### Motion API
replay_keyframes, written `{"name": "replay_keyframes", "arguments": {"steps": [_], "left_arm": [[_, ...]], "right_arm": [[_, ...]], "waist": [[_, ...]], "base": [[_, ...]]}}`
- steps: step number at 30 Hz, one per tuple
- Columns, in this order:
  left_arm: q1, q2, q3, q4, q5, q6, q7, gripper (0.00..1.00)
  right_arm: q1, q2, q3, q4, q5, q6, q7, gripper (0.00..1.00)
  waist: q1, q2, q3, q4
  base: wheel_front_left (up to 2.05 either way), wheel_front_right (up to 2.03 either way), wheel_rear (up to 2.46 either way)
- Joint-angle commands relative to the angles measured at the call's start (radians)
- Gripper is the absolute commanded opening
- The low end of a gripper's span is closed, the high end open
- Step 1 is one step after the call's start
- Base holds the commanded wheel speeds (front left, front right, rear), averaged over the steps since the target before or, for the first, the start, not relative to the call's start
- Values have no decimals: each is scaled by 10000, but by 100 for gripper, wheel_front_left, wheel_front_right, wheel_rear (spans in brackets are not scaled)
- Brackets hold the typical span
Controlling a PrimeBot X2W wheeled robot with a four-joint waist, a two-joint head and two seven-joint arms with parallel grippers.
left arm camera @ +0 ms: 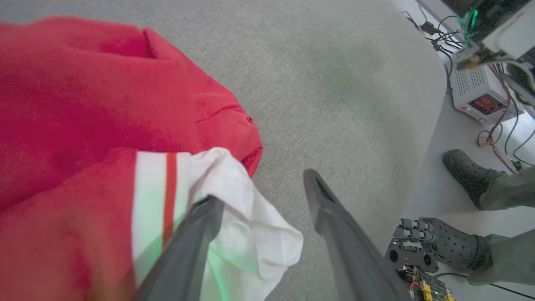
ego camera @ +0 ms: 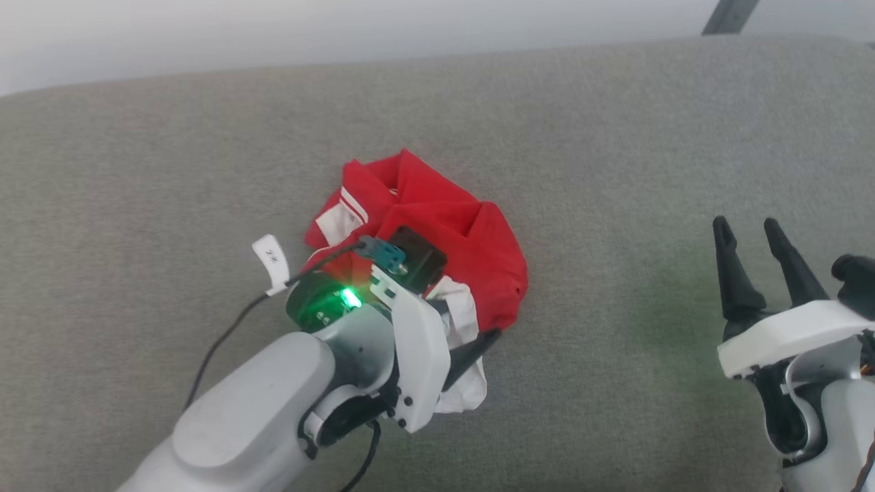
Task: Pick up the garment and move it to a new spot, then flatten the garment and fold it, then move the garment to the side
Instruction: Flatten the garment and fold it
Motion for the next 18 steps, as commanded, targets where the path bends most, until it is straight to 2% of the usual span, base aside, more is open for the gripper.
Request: {"name": "replay_keyframes", "arguments": {"steps": [1, 8, 14, 18], "left_arm": [[-39, 83, 107, -110, 113, 23, -117, 100], [365, 675, 501, -833, 182, 337, -450, 100], [905, 1462, 1099, -1572, 218, 655, -1081, 100], [1409, 1970, 1618, -1727, 312, 1104, -1690, 100]], "right_arm": [[148, -45, 64, -20, 42, -3, 66, 100], [484, -151, 377, -219, 155, -3, 302, 100], [786, -241, 757, -491, 322, -3, 695, 100], [950, -309, 1091, -679, 448, -3, 1040, 100]], "waist": [[0, 0, -209, 163], [0, 0, -712, 576], [0, 0, -1052, 1019], [0, 0, -1203, 1295]], "base": [[0, 0, 0], [0, 0, 0], [0, 0, 0], [0, 0, 0]]}}
